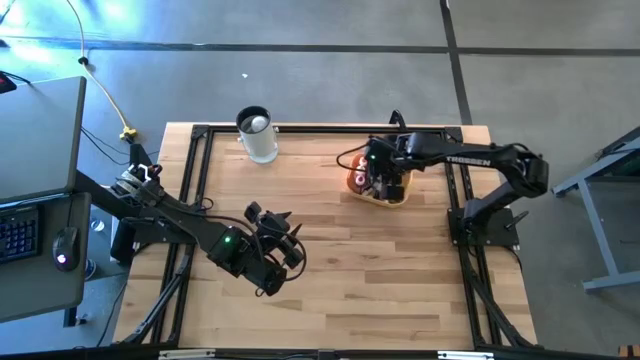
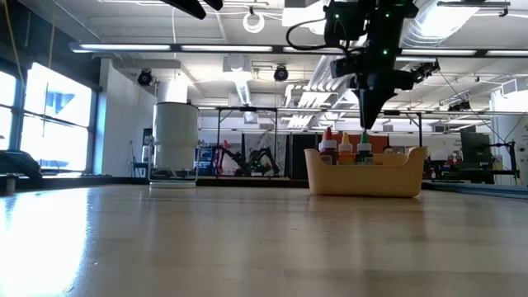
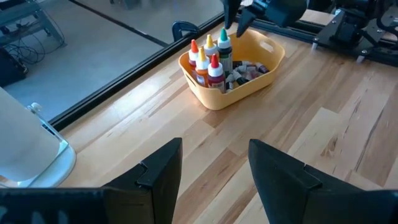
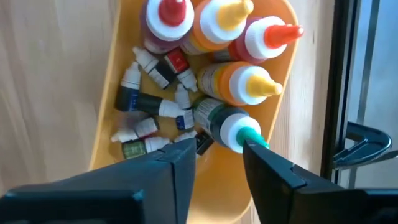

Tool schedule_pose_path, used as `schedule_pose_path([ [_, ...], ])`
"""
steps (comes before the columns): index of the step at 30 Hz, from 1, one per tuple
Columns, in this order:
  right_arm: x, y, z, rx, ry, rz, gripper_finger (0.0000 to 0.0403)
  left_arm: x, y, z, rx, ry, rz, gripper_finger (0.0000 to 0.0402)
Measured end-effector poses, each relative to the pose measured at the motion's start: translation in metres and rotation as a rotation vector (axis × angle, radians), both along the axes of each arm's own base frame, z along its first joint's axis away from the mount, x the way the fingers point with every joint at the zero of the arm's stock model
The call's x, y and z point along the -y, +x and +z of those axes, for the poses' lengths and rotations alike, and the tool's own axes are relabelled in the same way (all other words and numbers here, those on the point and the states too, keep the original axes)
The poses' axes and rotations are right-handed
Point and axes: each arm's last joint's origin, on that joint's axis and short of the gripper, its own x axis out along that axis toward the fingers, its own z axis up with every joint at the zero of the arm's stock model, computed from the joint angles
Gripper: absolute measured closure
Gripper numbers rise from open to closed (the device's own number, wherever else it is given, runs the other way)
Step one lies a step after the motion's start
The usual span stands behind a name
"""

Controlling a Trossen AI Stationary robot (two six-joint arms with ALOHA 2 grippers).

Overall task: Pick & Place food coloring
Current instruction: Put the small red food coloring bottle into the yellow bin, then return to Home Position

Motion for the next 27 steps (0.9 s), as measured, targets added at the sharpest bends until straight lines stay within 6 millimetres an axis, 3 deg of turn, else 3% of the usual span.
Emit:
schedule_pose_path([
  [5,0.002,0.003,-0.003,-0.002,-0.021,0.006,0.0244,0.0,0.0,0.0,-0.001,0.001,0.0,0.0218],
  [8,-0.005,0.0,0.006,-0.013,-0.012,0.0,0.0235,0.0,0.0,0.0,-0.004,0.004,0.001,0.0218],
  [11,-0.015,-0.012,0.028,-0.05,-0.011,-0.042,0.0237,-0.001,-0.001,0.0,-0.002,0.033,0.012,0.0218],
  [15,-0.034,-0.036,0.072,-0.012,-0.105,-0.064,0.0246,-0.008,-0.01,0.009,0.007,0.064,0.029,0.0218],
  [18,-0.05,-0.063,0.107,0.168,-0.146,-0.085,0.0253,-0.021,-0.029,0.025,-0.017,0.084,0.036,0.0218],
  [21,-0.065,-0.098,0.128,0.408,-0.113,-0.083,0.0258,-0.04,-0.062,0.05,-0.002,0.072,0.046,0.0218],
  [23,-0.072,-0.12,0.131,0.581,-0.079,-0.064,0.026,-0.056,-0.088,0.065,-0.011,0.075,0.046,0.0218],
  [27,-0.083,-0.148,0.114,0.891,0.021,0.015,0.0261,-0.085,-0.136,0.082,0.004,0.065,0.045,0.0218],
])
